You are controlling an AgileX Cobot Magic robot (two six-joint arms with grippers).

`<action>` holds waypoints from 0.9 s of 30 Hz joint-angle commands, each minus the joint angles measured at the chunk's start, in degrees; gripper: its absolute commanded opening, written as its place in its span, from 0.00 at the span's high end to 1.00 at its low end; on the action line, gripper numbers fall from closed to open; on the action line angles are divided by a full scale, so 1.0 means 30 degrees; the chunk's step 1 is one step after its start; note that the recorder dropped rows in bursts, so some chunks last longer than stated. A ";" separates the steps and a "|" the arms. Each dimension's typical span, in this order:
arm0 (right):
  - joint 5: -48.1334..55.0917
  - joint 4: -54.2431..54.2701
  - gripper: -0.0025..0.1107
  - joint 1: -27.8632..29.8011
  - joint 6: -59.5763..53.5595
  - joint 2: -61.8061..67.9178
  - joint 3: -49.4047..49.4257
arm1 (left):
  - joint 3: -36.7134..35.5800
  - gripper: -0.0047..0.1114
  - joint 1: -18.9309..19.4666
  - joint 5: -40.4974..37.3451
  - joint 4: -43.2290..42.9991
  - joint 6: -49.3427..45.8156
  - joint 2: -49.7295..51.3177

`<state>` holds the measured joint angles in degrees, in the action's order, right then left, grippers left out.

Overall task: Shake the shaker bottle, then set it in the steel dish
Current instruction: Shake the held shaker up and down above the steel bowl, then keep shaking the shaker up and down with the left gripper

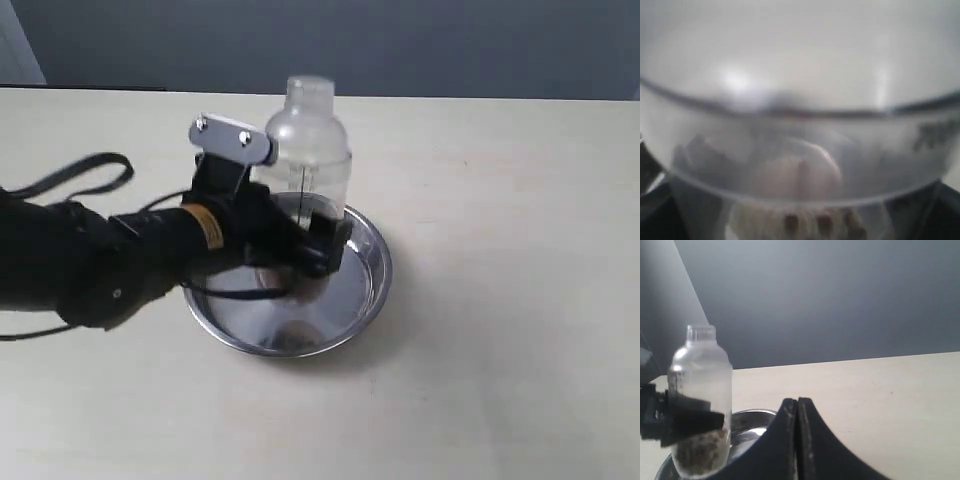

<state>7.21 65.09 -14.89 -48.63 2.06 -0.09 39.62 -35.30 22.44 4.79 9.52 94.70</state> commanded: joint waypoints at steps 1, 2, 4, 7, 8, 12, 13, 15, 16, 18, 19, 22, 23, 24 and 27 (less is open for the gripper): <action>-0.0082 0.0044 0.99 0.0013 -0.0068 -0.0071 0.0031 | 0.1468 0.96 -0.0077 0.0333 -0.0714 -0.1425 -0.3081; -0.0082 0.0044 0.99 0.0013 -0.0068 -0.0071 0.0031 | 0.1245 0.96 0.0113 -0.0321 0.0742 -0.2543 -0.2288; -0.0086 0.0044 0.99 0.0013 -0.0068 -0.0071 0.0031 | 0.0239 0.96 0.0339 0.0579 0.2427 -0.1784 0.0200; -0.0086 0.0044 0.99 0.0013 -0.0068 -0.0071 0.0031 | 0.0101 0.96 -0.0029 0.3744 -0.0796 0.1060 -0.1076; -0.0086 0.0044 0.99 0.0013 -0.0068 -0.0071 0.0031 | 0.0294 0.96 -0.0092 0.4087 -0.1108 0.1281 -0.2022; -0.0125 -0.0106 0.99 0.0013 -0.0068 -0.0071 0.0031 | 0.1057 0.96 -0.0164 0.0485 0.0841 -0.2556 -0.2533; -0.0170 -0.0100 0.99 0.0013 -0.0068 -0.0071 0.0031 | 0.0861 0.96 0.0047 0.0046 0.2126 -0.3388 -0.1767; -0.0084 -0.0100 0.99 0.0013 -0.0068 -0.0071 0.0031 | 0.0378 0.96 0.0261 0.0155 0.3235 -0.2997 -0.0073; -0.0051 -0.0100 0.99 0.0013 -0.0068 -0.0071 0.0031 | 0.0284 0.96 0.0261 0.0312 0.2893 -0.2161 -0.0003; -0.0051 -0.0100 0.99 0.0013 -0.0068 -0.0071 0.0031 | 0.0250 0.96 -0.0113 0.1567 0.1011 -0.0371 -0.1131; -0.0051 -0.0100 0.99 0.0013 -0.0068 -0.0071 0.0031 | 0.0473 0.96 -0.0304 0.2475 -0.0204 0.0210 -0.2583; -0.0041 -0.0100 0.99 0.0013 -0.0068 -0.0071 0.0031 | 0.1188 0.96 -0.0493 0.0683 0.0240 -0.2388 -0.4242; -0.0095 -0.0100 0.99 0.0013 -0.0068 -0.0071 0.0031 | 0.1003 0.96 -0.0240 -0.0247 0.1653 -0.3599 -0.3621; -0.0095 -0.0100 0.99 0.0013 -0.0068 -0.0071 0.0031 | 0.0757 0.96 0.0044 -0.0597 0.2803 -0.4146 -0.2846; -0.0095 -0.0100 0.99 0.0013 -0.0068 -0.0071 0.0031 | -0.0115 0.96 0.0294 0.0367 0.3812 -0.2945 -0.0861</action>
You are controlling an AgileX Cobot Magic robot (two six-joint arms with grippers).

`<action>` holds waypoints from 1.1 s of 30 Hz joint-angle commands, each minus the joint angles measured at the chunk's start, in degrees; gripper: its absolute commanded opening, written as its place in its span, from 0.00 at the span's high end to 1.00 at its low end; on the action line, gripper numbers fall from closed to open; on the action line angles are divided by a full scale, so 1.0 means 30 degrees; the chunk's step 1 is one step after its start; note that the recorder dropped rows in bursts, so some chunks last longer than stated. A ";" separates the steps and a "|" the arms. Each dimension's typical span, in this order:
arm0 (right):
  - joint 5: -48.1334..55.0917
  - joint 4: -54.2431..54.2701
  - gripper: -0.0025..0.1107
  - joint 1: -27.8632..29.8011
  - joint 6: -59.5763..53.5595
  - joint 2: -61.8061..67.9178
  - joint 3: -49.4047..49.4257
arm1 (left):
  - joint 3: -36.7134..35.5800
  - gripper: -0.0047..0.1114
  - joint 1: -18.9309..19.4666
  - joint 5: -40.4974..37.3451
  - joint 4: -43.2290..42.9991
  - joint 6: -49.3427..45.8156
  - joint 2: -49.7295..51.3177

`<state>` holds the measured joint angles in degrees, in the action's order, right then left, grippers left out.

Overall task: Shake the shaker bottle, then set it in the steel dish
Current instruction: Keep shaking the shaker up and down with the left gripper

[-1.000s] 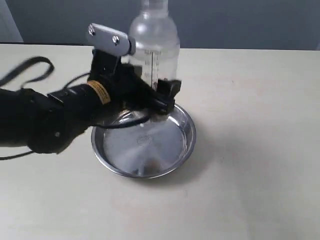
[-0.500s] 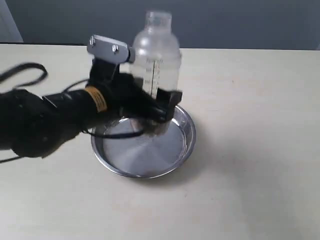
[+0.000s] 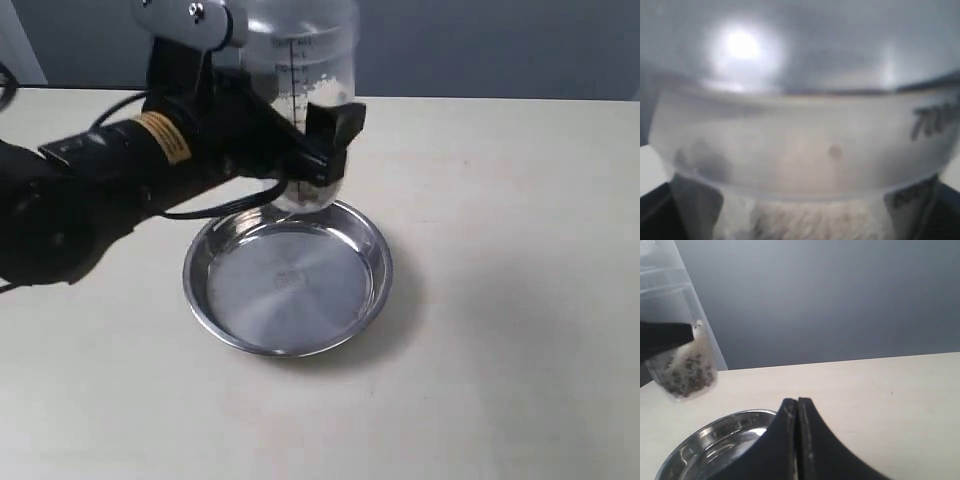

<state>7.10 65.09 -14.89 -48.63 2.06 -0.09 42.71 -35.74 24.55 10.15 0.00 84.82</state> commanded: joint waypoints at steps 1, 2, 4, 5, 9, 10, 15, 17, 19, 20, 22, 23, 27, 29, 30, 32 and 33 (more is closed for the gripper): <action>-0.0059 -0.0100 0.99 0.0013 -0.0068 -0.0071 0.0031 | -0.1227 0.96 0.0206 0.0393 0.0864 0.1260 0.2081; -0.0059 -0.0100 0.99 0.0013 -0.0068 -0.0071 0.0031 | -0.1228 0.96 0.0018 0.1413 -0.0320 0.1942 0.1390; -0.0059 -0.0100 0.99 0.0013 -0.0068 -0.0071 0.0031 | -0.0898 0.96 -0.0259 0.2602 -0.1390 0.2136 -0.0077; -0.0059 -0.0100 0.99 0.0013 -0.0068 -0.0071 0.0031 | -0.0610 0.96 -0.0300 0.2370 -0.1433 0.1935 -0.0751; -0.0009 0.0006 0.99 0.0013 -0.0068 -0.0071 0.0031 | -0.0952 0.96 -0.0014 -0.0051 0.1166 -0.0806 0.0216; -0.0009 0.0006 0.99 0.0013 -0.0068 -0.0071 0.0031 | -0.1241 0.96 0.0088 -0.0001 0.1784 -0.0870 0.1193; -0.0009 0.0006 0.99 0.0013 -0.0068 -0.0071 0.0031 | -0.1815 0.96 -0.0423 0.2500 -0.0642 0.1903 0.0556; -0.0009 0.0006 0.99 0.0013 -0.0068 -0.0071 0.0031 | -0.1367 0.96 -0.0706 0.2543 -0.1509 0.1709 -0.1138; -0.0044 0.0006 0.99 0.0013 -0.0068 -0.0071 0.0031 | -0.1225 0.96 -0.0658 0.1573 -0.1390 0.0201 -0.1749; -0.0044 0.0006 0.99 0.0013 -0.0068 -0.0071 0.0031 | -0.1349 0.96 -0.0391 0.0651 -0.0009 -0.1012 -0.1251; -0.0044 0.0006 0.99 0.0013 -0.0068 -0.0071 0.0031 | -0.1872 0.96 0.0229 0.0073 0.2533 -0.2021 0.1065; -0.0044 0.0006 0.99 0.0013 -0.0068 -0.0071 0.0031 | -0.2047 0.96 0.0364 0.0073 0.2857 -0.1548 0.2041; -0.0046 -0.0030 0.99 0.0013 -0.0068 -0.0071 0.0031 | -0.1939 0.96 0.0065 0.2569 -0.2126 0.3529 0.0841; -0.0082 -0.0030 0.99 0.0013 -0.0068 -0.0071 0.0031 | -0.1231 0.96 0.0065 0.2977 -0.3523 0.3994 -0.0834; -0.0082 -0.0030 0.99 0.0013 -0.0068 -0.0071 0.0031 | -0.0818 0.96 0.0065 0.2261 -0.4080 0.3891 -0.1512; -0.0128 -0.0030 0.99 0.0013 -0.0068 -0.0071 0.0031 | -0.0568 0.96 0.0102 -0.0188 -0.3561 0.2679 -0.1562; -0.0172 -0.0030 0.99 0.0013 -0.0068 -0.0071 0.0031 | -0.0727 0.96 0.0304 -0.1301 -0.2204 0.1141 -0.0701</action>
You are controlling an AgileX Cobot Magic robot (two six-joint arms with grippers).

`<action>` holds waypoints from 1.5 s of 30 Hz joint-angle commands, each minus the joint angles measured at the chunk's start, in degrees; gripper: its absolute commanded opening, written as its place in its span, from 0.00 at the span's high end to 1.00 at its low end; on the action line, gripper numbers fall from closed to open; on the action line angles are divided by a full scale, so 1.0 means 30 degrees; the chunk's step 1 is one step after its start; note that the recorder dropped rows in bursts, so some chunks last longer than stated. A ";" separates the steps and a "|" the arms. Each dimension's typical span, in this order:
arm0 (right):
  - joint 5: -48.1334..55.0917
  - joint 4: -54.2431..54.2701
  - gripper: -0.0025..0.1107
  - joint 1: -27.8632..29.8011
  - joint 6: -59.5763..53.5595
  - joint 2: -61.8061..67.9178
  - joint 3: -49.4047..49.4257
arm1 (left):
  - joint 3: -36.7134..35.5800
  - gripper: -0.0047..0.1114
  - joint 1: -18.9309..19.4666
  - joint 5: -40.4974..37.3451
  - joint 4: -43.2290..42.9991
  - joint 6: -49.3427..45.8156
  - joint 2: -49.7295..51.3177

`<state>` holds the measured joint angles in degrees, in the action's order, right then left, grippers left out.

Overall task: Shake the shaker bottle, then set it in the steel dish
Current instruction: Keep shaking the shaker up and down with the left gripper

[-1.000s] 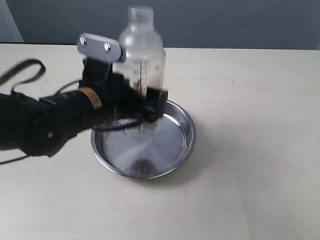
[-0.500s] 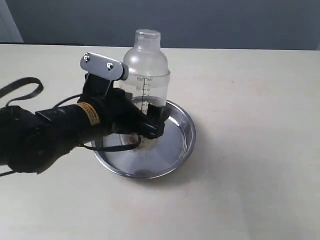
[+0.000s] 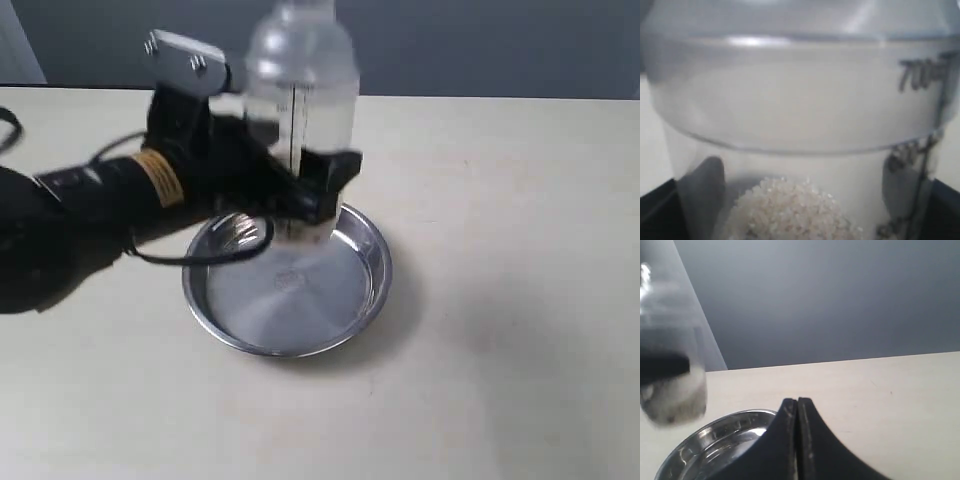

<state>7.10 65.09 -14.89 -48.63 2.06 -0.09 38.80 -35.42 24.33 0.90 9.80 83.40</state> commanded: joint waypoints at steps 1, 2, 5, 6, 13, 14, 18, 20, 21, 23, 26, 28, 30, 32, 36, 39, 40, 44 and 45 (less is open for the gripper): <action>-0.0269 -0.0030 0.99 0.0013 -0.0068 -0.0071 0.0031 | -0.0380 0.96 0.0511 -0.1054 0.3972 -0.3384 0.2097; -0.0269 -0.0030 0.99 0.0013 -0.0068 -0.0071 0.0031 | -0.0872 0.96 0.0530 -0.0185 0.4447 -0.2985 0.3218; -0.0269 -0.0030 0.99 0.0013 -0.0068 -0.0071 0.0031 | -0.1024 0.96 -0.0207 0.4309 0.0792 0.0926 0.1512; -0.0365 -0.0030 0.99 0.0013 -0.0068 -0.0071 0.0031 | -0.0589 0.96 -0.0331 0.4023 0.0796 0.0975 0.0480; -0.0532 -0.0030 0.99 0.0013 -0.0068 -0.0071 0.0031 | -0.1474 0.96 -0.0285 0.4192 0.3323 -0.1729 0.2419; -0.0532 -0.0030 0.99 0.0013 -0.0068 -0.0071 0.0031 | -0.1110 0.96 -0.0460 0.5146 0.2378 -0.0931 0.0981; -0.0487 0.0042 0.99 0.0013 -0.0068 -0.0071 0.0031 | -0.0786 0.96 -0.0228 0.2001 0.5958 -0.5262 0.2073; -0.0487 0.0042 0.99 0.0013 -0.0068 -0.0071 0.0031 | -0.0937 0.96 -0.0197 0.2643 0.5253 -0.4150 0.2957; -0.0487 0.0042 0.99 0.0013 -0.0068 -0.0071 0.0031 | -0.0937 0.96 -0.0408 0.2970 0.4330 -0.3018 0.2784; -0.0487 0.0042 0.99 0.0013 -0.0068 -0.0071 0.0031 | -0.0891 0.96 -0.0860 0.4436 0.2731 -0.1679 0.1603; -0.0487 0.0042 0.99 0.0013 -0.0068 -0.0071 0.0031 | -0.0294 0.96 -0.1053 0.3771 0.2453 -0.2630 -0.0051; -0.0487 0.0042 0.99 0.0013 -0.0068 -0.0071 0.0031 | -0.0285 0.96 -0.0881 0.2351 0.4156 -0.4583 0.0600; -0.0534 0.0042 0.99 0.0013 -0.0068 -0.0071 0.0031 | -0.0535 0.96 -0.0356 0.1661 0.6281 -0.5890 0.2562; -0.0534 0.0042 0.99 0.0013 -0.0068 -0.0071 0.0031 | -0.0634 0.96 -0.0252 0.1799 0.6290 -0.3796 0.3807; -0.0534 0.0042 0.99 0.0013 -0.0068 -0.0071 0.0031 | -0.0291 0.96 -0.1011 0.4257 0.1551 -0.0404 0.1078; -0.0452 0.0042 0.99 0.0013 -0.0068 -0.0071 0.0031 | 0.0373 0.96 -0.1158 0.2267 0.2482 -0.3609 0.0030; -0.0452 -0.0059 0.99 0.0013 -0.0068 -0.0071 0.0031 | 0.0373 0.96 -0.0951 0.1039 0.4906 -0.5326 0.0878; -0.0488 -0.0056 0.99 0.0013 -0.0068 -0.0071 0.0031 | -0.0294 0.96 -0.0422 0.0481 0.7063 -0.4878 0.3836; -0.0488 -0.0056 0.99 0.0013 -0.0068 -0.0071 0.0031 | -0.0424 0.96 -0.0658 0.0984 0.5571 -0.3402 0.3641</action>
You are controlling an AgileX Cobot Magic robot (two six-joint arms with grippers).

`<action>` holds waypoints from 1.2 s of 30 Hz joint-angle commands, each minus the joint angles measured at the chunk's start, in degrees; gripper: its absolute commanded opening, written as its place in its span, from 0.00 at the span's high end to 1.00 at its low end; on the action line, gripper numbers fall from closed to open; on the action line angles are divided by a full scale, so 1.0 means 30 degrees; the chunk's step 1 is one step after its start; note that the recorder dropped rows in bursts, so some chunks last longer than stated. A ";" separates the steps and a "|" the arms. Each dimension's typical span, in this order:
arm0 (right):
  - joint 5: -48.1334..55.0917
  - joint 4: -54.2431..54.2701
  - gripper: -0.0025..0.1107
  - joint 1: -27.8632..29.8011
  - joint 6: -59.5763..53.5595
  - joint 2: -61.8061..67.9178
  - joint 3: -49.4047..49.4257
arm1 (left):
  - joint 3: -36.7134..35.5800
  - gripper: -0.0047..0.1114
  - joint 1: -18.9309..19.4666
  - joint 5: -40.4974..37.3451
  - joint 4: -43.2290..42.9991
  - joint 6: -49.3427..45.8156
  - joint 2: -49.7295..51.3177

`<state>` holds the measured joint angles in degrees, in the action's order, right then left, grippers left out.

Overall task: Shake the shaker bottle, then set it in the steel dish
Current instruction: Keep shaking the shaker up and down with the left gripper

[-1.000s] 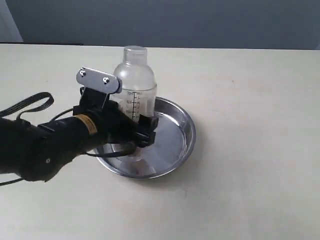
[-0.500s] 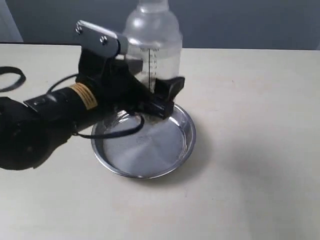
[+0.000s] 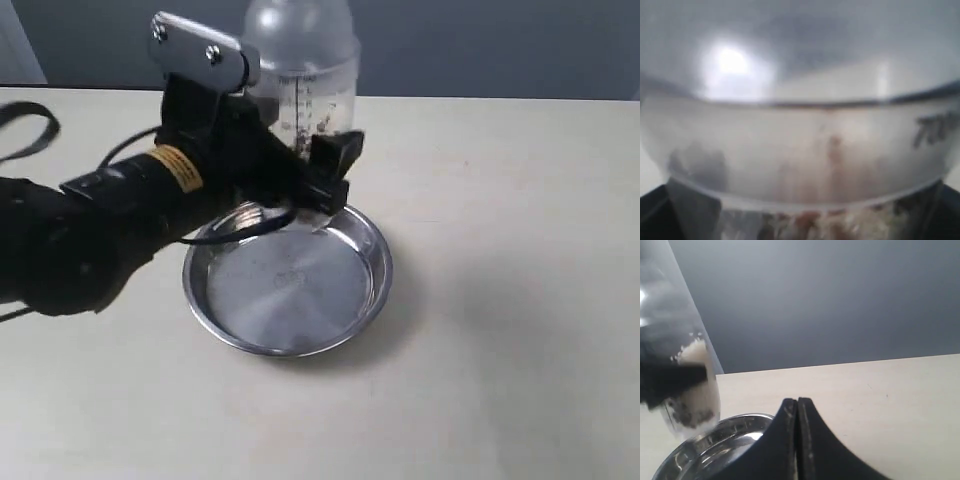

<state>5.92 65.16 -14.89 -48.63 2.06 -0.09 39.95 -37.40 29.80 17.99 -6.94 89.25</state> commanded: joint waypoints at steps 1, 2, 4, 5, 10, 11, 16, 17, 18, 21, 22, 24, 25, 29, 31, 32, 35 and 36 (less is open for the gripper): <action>-0.0094 -0.0078 0.99 0.0013 -0.0068 -0.0071 0.0031 | -0.0850 0.96 -0.0192 0.0088 -0.1626 0.3350 0.1132; -0.0094 -0.0078 0.99 0.0013 -0.0068 -0.0071 0.0031 | -0.0810 0.96 -0.0360 0.1012 -0.2317 0.3832 0.0385; -0.0130 -0.0078 0.99 0.0013 -0.0068 -0.0071 0.0031 | -0.0339 0.96 -0.0522 0.1365 -0.3060 0.3866 -0.1289; -0.0130 -0.0078 0.99 0.0013 -0.0068 -0.0071 0.0031 | -0.0140 0.96 -0.0522 0.0830 -0.3385 0.3537 -0.1770; -0.0130 -0.0078 0.99 0.0013 -0.0068 -0.0071 0.0031 | -0.0877 0.96 0.0448 -0.1724 0.2429 -0.0192 0.0427; -0.0130 -0.0078 0.99 0.0013 -0.0068 -0.0071 0.0031 | -0.1107 0.96 0.0484 -0.1944 0.2640 -0.0192 0.0463; -0.0130 -0.0078 0.99 0.0013 -0.0068 -0.0071 0.0031 | -0.1237 0.96 -0.1069 0.4124 -0.4730 0.5107 -0.0104; -0.0130 -0.0078 0.99 0.0013 -0.0068 -0.0071 0.0031 | -0.0821 0.96 -0.1069 0.4994 -0.6581 0.6752 0.0241; -0.0130 -0.0078 0.99 0.0013 -0.0068 -0.0071 0.0031 | -0.0364 0.96 -0.0868 0.4427 -0.7092 0.7579 0.0404; -0.0268 -0.0043 0.99 0.0013 -0.0068 -0.0071 0.0031 | -0.0064 0.96 -0.0098 -0.0749 -0.5997 0.7219 0.0461; -0.0166 -0.0043 0.99 0.0013 -0.0068 -0.0071 0.0031 | -0.0319 0.96 0.0249 -0.1864 -0.5726 0.7047 0.0197; -0.0166 -0.0043 0.99 0.0013 -0.0068 -0.0071 0.0031 | -0.1077 0.96 0.0680 -0.1767 -0.5726 0.7047 -0.0586; -0.0166 -0.0043 0.99 0.0013 -0.0068 -0.0071 0.0031 | -0.1377 0.96 0.0683 -0.0879 -0.5838 0.7047 -0.0869; -0.0166 -0.0043 0.99 0.0013 -0.0068 -0.0071 0.0031 | -0.0477 0.96 0.0418 0.2855 -0.7444 0.8486 0.0260; -0.0166 -0.0043 0.99 0.0013 -0.0068 -0.0071 0.0031 | 0.0076 0.96 0.0418 0.1088 -0.7899 0.9115 0.0469; -0.0166 -0.0043 0.99 0.0013 -0.0068 -0.0071 0.0031 | 0.0071 0.96 0.0461 -0.0410 -0.7956 0.8750 0.0168; -0.0166 -0.0043 0.99 0.0013 -0.0068 -0.0071 0.0031 | -0.0634 0.96 0.1242 -0.3485 -0.7350 0.6557 -0.1280; -0.0166 -0.0043 0.99 0.0013 -0.0068 -0.0071 0.0031 | -0.0963 0.96 0.1517 -0.2881 -0.7137 0.6277 -0.1416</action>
<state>5.92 65.16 -14.89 -48.63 2.06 -0.09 38.90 -34.99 22.14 -4.96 15.64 87.97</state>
